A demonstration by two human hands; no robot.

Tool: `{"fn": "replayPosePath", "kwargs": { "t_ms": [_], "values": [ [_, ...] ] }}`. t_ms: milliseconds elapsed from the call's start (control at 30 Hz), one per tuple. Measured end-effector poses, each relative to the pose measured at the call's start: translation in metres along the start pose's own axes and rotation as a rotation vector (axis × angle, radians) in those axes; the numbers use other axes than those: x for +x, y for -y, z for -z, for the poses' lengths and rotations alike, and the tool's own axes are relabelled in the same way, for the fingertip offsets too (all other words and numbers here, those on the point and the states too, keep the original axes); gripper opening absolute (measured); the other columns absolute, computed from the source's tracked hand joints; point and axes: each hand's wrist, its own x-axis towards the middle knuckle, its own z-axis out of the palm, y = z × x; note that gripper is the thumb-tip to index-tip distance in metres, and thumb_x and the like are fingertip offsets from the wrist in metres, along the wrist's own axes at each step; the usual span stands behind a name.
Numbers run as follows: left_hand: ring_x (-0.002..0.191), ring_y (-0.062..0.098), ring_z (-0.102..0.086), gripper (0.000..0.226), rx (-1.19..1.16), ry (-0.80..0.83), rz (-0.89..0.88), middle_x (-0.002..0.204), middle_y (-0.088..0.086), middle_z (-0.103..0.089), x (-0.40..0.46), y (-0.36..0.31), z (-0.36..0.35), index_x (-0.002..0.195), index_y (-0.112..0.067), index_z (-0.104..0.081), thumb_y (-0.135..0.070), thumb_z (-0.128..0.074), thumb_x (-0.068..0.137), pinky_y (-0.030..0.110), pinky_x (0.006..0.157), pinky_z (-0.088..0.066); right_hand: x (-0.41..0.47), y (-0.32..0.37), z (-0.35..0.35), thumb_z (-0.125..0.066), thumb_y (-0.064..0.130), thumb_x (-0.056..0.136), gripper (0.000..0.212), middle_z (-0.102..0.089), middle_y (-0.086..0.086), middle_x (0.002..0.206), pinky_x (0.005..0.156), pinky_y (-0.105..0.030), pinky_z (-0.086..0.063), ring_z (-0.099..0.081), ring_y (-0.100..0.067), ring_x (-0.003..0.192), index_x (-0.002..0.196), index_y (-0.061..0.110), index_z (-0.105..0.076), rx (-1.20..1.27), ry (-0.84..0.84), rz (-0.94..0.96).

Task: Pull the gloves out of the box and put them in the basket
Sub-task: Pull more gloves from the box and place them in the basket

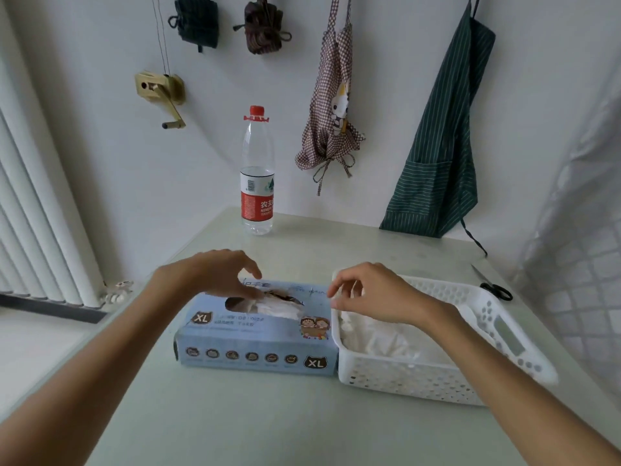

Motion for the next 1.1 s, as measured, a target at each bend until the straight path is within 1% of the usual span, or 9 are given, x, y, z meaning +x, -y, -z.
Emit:
{"fn": "replayPosePath", "kwargs": {
  "t_ms": [200,300,400,533,633,733,900,1000,1100],
  "values": [
    [0.139,0.017,-0.028,0.123,0.019,0.063,0.113,0.153,-0.011,-0.027,-0.016,0.040,-0.038,0.147,-0.030,-0.024,-0.098,-0.033,0.045,0.039,0.112,-0.026,0.053,0.046,-0.050,-0.065,0.030,0.087,0.016,-0.067,0.002,0.093,0.072,-0.027,-0.043,-0.061,-0.018,0.085,0.099,0.023,-0.073,-0.388,-0.017,0.044],
    [0.140,0.016,-0.025,0.110,-0.032,-0.053,0.099,0.155,-0.012,-0.021,-0.015,0.046,-0.050,0.148,-0.033,-0.023,-0.091,-0.041,0.056,0.038,0.112,-0.022,0.068,0.056,-0.069,-0.068,0.024,0.085,0.020,-0.066,-0.008,0.103,0.073,-0.031,-0.042,-0.062,-0.028,0.094,0.099,0.011,-0.069,-0.594,0.057,0.020],
    [0.138,0.016,-0.027,0.119,-0.022,-0.083,0.091,0.153,-0.012,-0.025,-0.015,0.048,-0.056,0.147,-0.034,-0.025,-0.097,-0.036,0.048,0.037,0.110,-0.023,0.072,0.057,-0.077,-0.065,0.012,0.085,0.014,-0.069,-0.007,0.101,0.077,-0.033,-0.048,-0.063,-0.025,0.091,0.097,0.009,-0.070,-0.626,0.088,0.028],
    [0.137,0.017,-0.028,0.099,0.014,-0.148,0.078,0.152,-0.010,-0.028,-0.014,0.048,-0.058,0.147,-0.032,-0.027,-0.083,-0.049,0.066,0.035,0.107,-0.024,0.069,0.060,-0.051,-0.071,0.031,0.082,0.009,-0.068,0.008,0.085,0.075,-0.027,-0.051,-0.060,-0.007,0.074,0.084,0.023,-0.073,-0.169,0.125,-0.004],
    [0.137,0.017,-0.029,0.100,0.015,-0.142,0.069,0.152,-0.010,-0.029,-0.014,0.047,-0.057,0.147,-0.032,-0.027,-0.084,-0.049,0.065,0.035,0.107,-0.025,0.063,0.063,-0.037,-0.066,0.030,0.087,0.005,-0.065,0.009,0.090,0.078,-0.023,-0.049,-0.060,-0.008,0.084,0.085,0.026,-0.065,0.014,0.173,0.046],
    [0.136,0.017,-0.030,0.101,0.021,-0.148,0.065,0.151,-0.009,-0.030,-0.013,0.048,-0.057,0.147,-0.031,-0.028,-0.086,-0.047,0.064,0.036,0.107,-0.025,0.063,0.064,-0.034,-0.061,0.020,0.091,0.005,-0.065,0.007,0.087,0.084,-0.027,-0.050,-0.062,-0.011,0.085,0.088,0.020,-0.064,0.166,-0.025,0.056],
    [0.136,0.019,-0.030,0.100,-0.010,-0.111,0.058,0.151,-0.007,-0.031,-0.015,0.049,-0.053,0.146,-0.029,-0.029,-0.085,-0.047,0.065,0.038,0.109,-0.024,0.065,0.067,-0.029,-0.056,0.024,0.094,0.008,-0.067,0.008,0.080,0.083,-0.037,-0.053,-0.063,-0.010,0.077,0.088,0.025,-0.063,0.115,-0.184,0.049],
    [0.136,0.022,-0.031,0.101,-0.169,-0.032,0.059,0.148,-0.003,-0.037,-0.016,0.050,-0.040,0.144,-0.028,-0.034,-0.084,-0.049,0.061,0.043,0.109,-0.025,0.065,0.063,-0.031,-0.058,0.031,0.092,0.007,-0.065,0.013,0.090,0.087,-0.040,-0.052,-0.061,-0.009,0.086,0.089,0.029,-0.063,-0.057,-0.079,0.000],
    [0.136,0.022,-0.029,0.096,-0.298,-0.175,0.062,0.150,-0.001,-0.033,-0.013,0.041,-0.035,0.142,-0.027,-0.035,-0.078,-0.055,0.062,0.046,0.110,-0.026,0.066,0.057,-0.037,-0.063,0.037,0.087,0.017,-0.061,0.011,0.099,0.088,-0.039,-0.051,-0.059,-0.011,0.093,0.098,0.026,-0.058,-0.006,-0.143,-0.074]
  ]
}}
